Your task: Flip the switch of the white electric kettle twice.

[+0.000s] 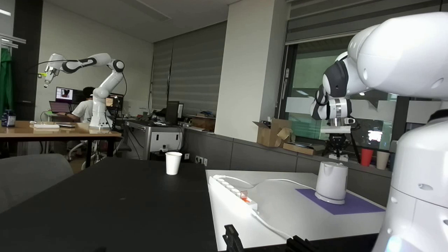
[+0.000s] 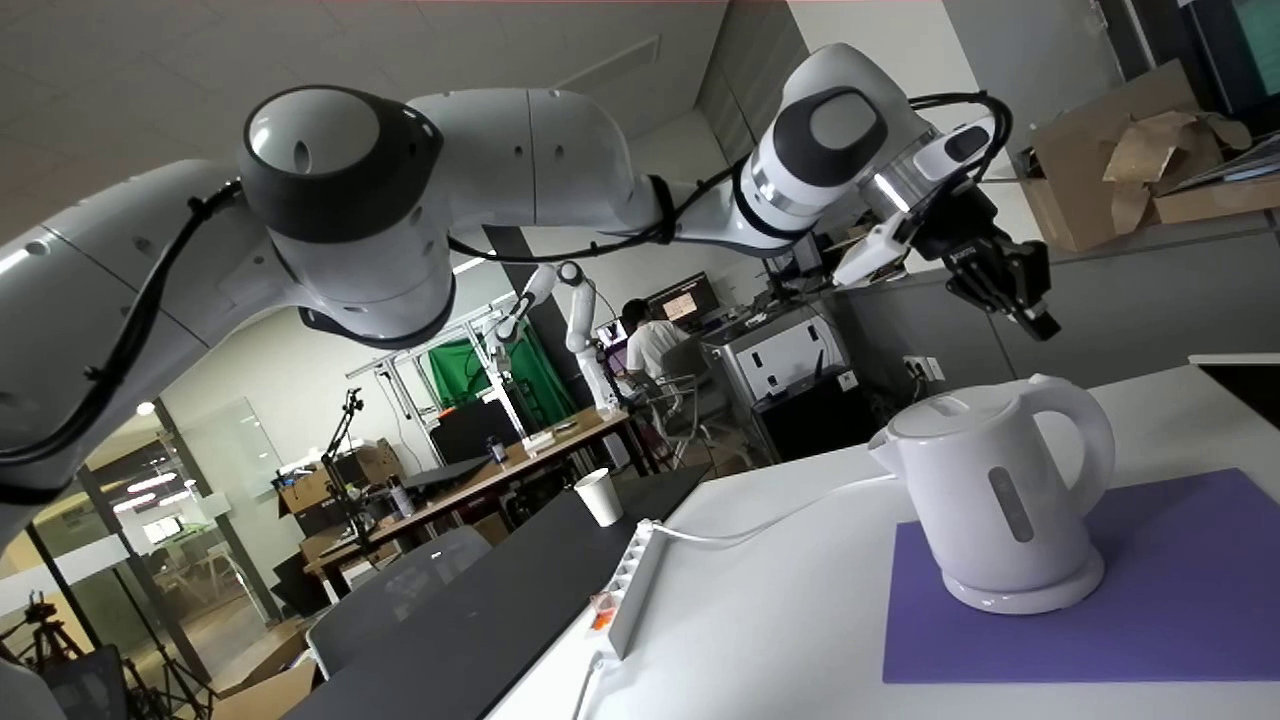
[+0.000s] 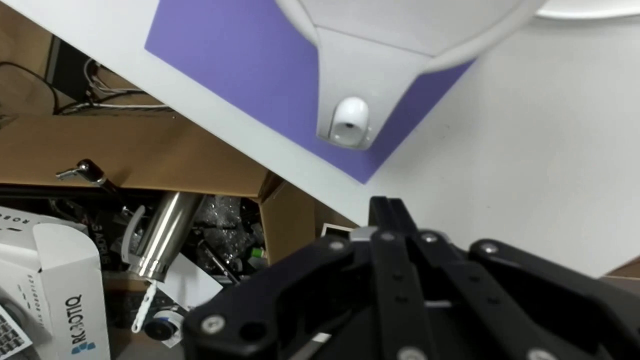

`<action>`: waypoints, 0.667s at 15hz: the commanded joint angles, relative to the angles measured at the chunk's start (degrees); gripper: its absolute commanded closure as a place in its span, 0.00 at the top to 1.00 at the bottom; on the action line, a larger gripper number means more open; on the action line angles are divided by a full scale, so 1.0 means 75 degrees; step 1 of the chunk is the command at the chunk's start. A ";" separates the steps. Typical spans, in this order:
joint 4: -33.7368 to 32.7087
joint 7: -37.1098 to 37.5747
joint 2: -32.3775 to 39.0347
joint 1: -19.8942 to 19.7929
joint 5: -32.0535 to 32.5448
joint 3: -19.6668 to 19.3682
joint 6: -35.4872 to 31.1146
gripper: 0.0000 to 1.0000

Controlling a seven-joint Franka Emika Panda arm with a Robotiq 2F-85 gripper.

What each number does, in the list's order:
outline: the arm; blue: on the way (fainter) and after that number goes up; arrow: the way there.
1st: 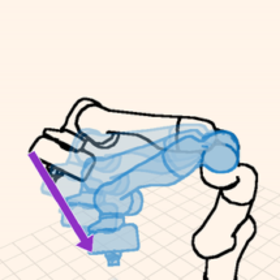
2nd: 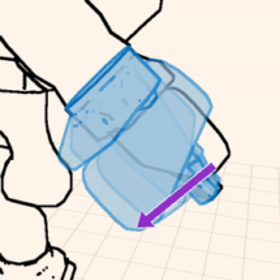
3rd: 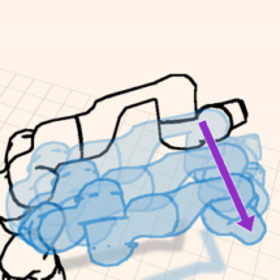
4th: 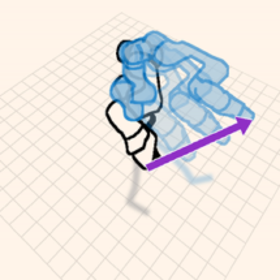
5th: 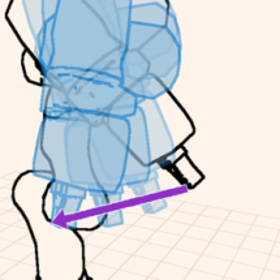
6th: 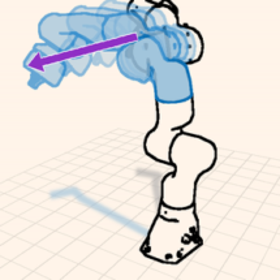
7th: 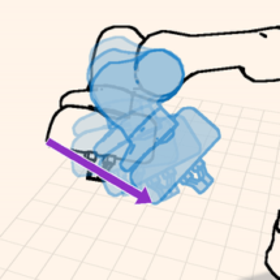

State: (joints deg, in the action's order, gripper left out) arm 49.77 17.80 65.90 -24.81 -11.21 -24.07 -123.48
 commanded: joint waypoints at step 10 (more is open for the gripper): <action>0.2432 -0.0859 -0.2123 0.1428 0.0344 -0.0231 -0.0745 0.26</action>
State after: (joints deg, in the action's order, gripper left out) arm 58.88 12.18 55.98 -17.24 -10.20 -24.49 -126.47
